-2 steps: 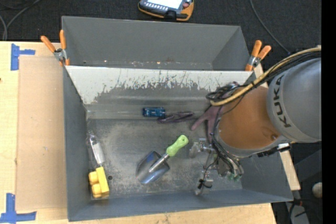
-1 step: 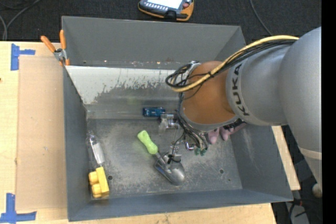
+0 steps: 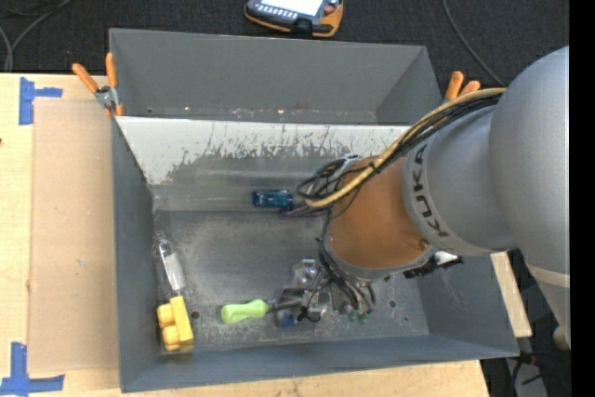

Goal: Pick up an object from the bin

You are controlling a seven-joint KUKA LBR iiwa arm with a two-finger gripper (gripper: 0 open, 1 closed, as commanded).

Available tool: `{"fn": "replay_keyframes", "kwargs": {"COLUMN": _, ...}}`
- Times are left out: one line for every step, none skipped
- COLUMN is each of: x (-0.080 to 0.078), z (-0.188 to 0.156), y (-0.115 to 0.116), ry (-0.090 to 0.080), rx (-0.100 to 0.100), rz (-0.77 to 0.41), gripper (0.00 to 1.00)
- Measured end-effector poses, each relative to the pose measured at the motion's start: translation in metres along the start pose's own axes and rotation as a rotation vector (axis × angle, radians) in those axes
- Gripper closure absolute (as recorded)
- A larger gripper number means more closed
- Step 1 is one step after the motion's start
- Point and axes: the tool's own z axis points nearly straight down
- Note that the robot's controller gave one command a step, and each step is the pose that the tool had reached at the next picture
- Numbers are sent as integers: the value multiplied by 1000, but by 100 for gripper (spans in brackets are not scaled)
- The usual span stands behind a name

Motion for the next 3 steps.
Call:
{"fn": "replay_keyframes", "kwargs": {"x": 0, "z": 0, "y": 0, "ry": 0, "rx": 0, "rz": 0, "gripper": 100}}
{"fn": "replay_keyframes", "kwargs": {"x": 3, "z": 0, "y": -3, "ry": 0, "rx": 0, "rz": 2, "gripper": 100}}
{"fn": "replay_keyframes", "kwargs": {"x": -20, "z": -57, "y": -27, "ry": -5, "rx": 0, "rz": -24, "gripper": 100}}
